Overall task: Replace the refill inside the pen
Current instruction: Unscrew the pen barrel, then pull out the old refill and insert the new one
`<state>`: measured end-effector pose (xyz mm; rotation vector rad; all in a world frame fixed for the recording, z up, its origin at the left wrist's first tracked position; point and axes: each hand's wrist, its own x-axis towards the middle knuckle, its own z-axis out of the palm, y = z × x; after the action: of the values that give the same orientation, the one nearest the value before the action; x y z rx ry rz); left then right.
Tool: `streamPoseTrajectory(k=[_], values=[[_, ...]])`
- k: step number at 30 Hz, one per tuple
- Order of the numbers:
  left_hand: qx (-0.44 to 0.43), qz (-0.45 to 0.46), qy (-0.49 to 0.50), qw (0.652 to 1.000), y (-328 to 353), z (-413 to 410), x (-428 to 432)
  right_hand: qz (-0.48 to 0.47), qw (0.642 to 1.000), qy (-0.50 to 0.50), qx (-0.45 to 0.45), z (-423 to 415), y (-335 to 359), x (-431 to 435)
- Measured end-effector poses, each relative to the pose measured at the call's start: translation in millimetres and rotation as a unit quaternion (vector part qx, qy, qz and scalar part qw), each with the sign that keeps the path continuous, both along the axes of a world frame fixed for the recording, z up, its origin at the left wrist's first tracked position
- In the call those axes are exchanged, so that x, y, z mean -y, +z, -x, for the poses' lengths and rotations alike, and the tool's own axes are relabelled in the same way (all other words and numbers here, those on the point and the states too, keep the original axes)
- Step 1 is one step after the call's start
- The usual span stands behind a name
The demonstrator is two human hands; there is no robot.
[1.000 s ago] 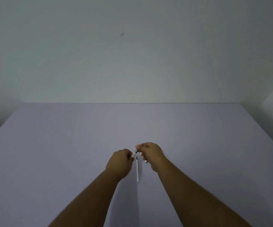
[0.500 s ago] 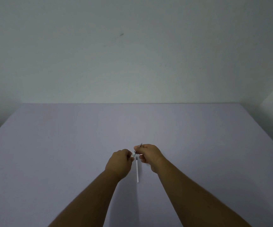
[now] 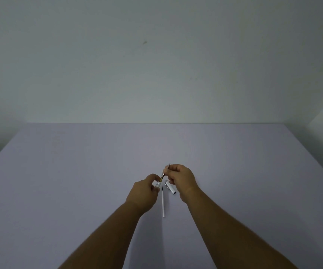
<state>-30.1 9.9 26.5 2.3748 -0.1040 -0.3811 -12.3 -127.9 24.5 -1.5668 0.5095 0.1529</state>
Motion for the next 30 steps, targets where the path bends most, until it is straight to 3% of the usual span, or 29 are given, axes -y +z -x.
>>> streamPoseTrajectory(k=[5,7,10,13,17,23,30], values=[[-0.035,0.001,0.003,0.999,-7,2,-8,0.028,0.990,-0.136,0.018,-11,-8,12],[-0.047,0.000,0.014,0.999,-12,3,-10,0.052,0.989,-0.139,-0.004,-10,-17,18],[-0.062,0.015,0.035,0.997,-21,4,-10,0.146,0.987,-0.029,-0.068,0,-37,18],[-0.064,0.024,0.048,0.997,-30,6,-8,0.298,0.941,0.113,-0.110,16,-58,8],[-0.071,0.029,0.053,0.996,-39,9,-6,0.391,0.903,0.160,-0.082,28,-71,-1],[-0.091,0.036,0.062,0.993,-45,13,-9,0.426,0.885,0.170,-0.075,28,-82,-6],[-0.093,0.030,0.059,0.993,-50,14,-10,0.419,0.890,0.160,-0.083,26,-83,-10]])
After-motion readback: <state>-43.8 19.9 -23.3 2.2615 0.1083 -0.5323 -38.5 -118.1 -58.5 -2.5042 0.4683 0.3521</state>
